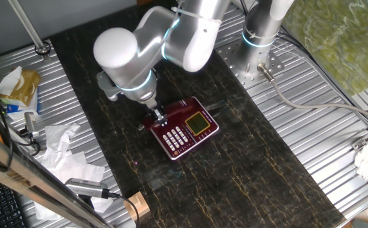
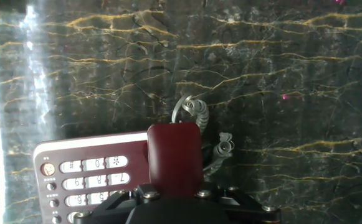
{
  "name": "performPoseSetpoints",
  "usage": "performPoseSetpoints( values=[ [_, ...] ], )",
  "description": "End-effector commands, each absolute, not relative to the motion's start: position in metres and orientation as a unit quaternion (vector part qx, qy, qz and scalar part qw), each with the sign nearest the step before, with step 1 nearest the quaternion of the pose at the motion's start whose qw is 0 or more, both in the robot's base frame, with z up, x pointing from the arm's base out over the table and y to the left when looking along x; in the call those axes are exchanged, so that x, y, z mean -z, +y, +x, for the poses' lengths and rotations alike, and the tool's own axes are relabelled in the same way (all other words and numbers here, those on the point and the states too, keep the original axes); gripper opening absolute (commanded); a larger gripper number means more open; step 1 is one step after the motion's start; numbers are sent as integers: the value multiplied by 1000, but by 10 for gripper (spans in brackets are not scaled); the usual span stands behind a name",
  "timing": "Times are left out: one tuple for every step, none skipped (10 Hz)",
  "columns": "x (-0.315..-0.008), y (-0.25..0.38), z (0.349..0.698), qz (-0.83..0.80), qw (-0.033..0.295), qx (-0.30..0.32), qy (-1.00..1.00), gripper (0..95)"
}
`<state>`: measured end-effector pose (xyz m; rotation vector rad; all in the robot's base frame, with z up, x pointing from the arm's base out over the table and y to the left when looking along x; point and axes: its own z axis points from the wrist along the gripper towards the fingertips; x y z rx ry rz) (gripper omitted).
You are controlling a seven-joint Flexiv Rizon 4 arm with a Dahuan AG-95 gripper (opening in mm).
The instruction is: Place the handset of the telephone on the corresponding phone cradle
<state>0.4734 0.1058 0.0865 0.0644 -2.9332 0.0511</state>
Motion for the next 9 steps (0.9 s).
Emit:
performPoseSetpoints(
  values=[
    [-85, 105, 474, 32, 105, -25, -994, 0],
    [-85, 105, 474, 32, 103, -25, -994, 0],
    [-85, 105, 474, 28, 102, -21, -994, 0],
    [-85, 105, 474, 27, 101, -22, -994, 0],
    [-85, 106, 474, 16, 100, -10, -995, 0],
    [-85, 107, 473, 8, 101, 1, -995, 0],
    [-85, 108, 473, 7, 101, 2, -995, 0],
    [-84, 109, 473, 5, 98, 6, -995, 0],
    [-84, 109, 473, 6, 96, 7, -995, 0]
  ],
)
